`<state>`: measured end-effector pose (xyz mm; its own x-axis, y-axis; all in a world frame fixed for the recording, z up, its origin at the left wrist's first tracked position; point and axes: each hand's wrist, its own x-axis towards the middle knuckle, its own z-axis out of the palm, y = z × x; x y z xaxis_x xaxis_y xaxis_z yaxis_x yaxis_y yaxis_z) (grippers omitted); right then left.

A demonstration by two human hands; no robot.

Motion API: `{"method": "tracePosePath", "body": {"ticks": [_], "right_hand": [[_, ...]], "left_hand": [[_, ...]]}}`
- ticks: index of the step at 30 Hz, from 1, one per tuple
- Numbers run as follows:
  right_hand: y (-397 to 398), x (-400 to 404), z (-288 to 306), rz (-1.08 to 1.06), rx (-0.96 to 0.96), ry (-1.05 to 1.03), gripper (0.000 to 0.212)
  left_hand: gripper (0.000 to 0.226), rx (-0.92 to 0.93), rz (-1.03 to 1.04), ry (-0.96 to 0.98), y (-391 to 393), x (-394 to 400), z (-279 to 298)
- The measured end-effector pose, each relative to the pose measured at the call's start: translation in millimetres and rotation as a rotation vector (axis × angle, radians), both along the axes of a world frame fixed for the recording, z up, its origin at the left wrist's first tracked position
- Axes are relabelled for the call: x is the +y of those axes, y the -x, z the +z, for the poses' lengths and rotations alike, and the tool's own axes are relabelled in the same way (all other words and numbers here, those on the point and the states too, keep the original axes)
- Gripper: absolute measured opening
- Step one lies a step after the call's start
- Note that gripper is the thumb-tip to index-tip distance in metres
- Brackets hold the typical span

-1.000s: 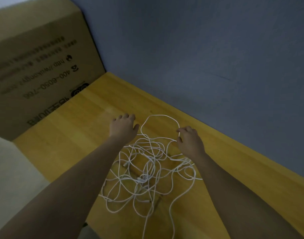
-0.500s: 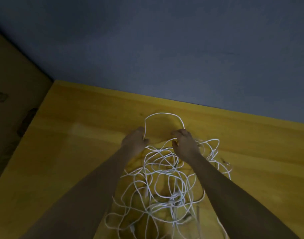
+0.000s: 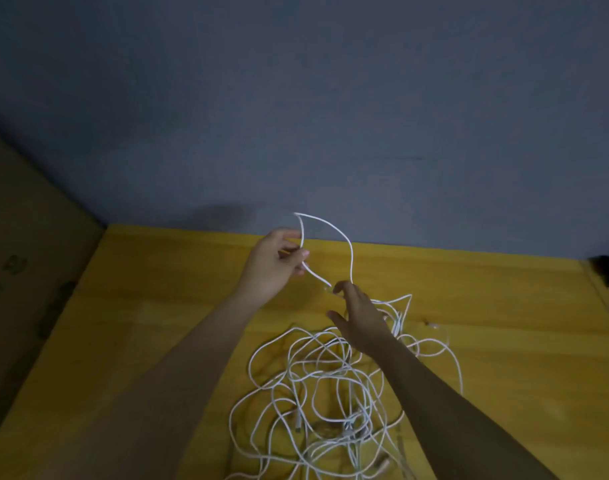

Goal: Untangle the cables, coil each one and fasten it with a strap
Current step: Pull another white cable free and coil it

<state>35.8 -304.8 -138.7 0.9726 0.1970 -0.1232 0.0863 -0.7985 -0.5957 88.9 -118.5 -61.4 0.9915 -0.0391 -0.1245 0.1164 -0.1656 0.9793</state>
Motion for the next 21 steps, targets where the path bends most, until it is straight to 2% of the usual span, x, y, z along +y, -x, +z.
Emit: {"method": "tracePosePath", "body": {"ticks": [3, 5, 8, 10, 12, 15, 21], "right_hand": [[-4, 1, 24, 0.024, 0.054, 0.022, 0.038], [-4, -4, 41, 0.051, 0.051, 0.124, 0.021], [-2, -17, 78, -0.072, -0.022, 0.079, 0.022], [-5, -21, 113, -0.136, -0.085, -0.07, 0.022], [-11, -18, 148, -0.196, -0.039, -0.34, 0.018], [-12, -15, 206, -0.289, -0.104, -0.67, 0.016], [-12, -9, 321, -0.244, -0.38, -0.948, 0.016]], "left_hand": [[0.021, -0.067, 0.02, 0.08, 2, -9, 44], [0.02, -0.127, 0.053, 0.112, 2, -10, 74], [0.022, -0.243, 0.128, 0.117, 6, -10, 118], [0.025, -0.318, 0.193, 0.139, 13, -11, 145], [0.019, -0.375, 0.236, 0.15, 16, -12, 165], [0.014, -0.459, 0.296, 0.098, 25, -15, 203], [0.023, -0.593, 0.291, 0.059, 35, -11, 285]]}}
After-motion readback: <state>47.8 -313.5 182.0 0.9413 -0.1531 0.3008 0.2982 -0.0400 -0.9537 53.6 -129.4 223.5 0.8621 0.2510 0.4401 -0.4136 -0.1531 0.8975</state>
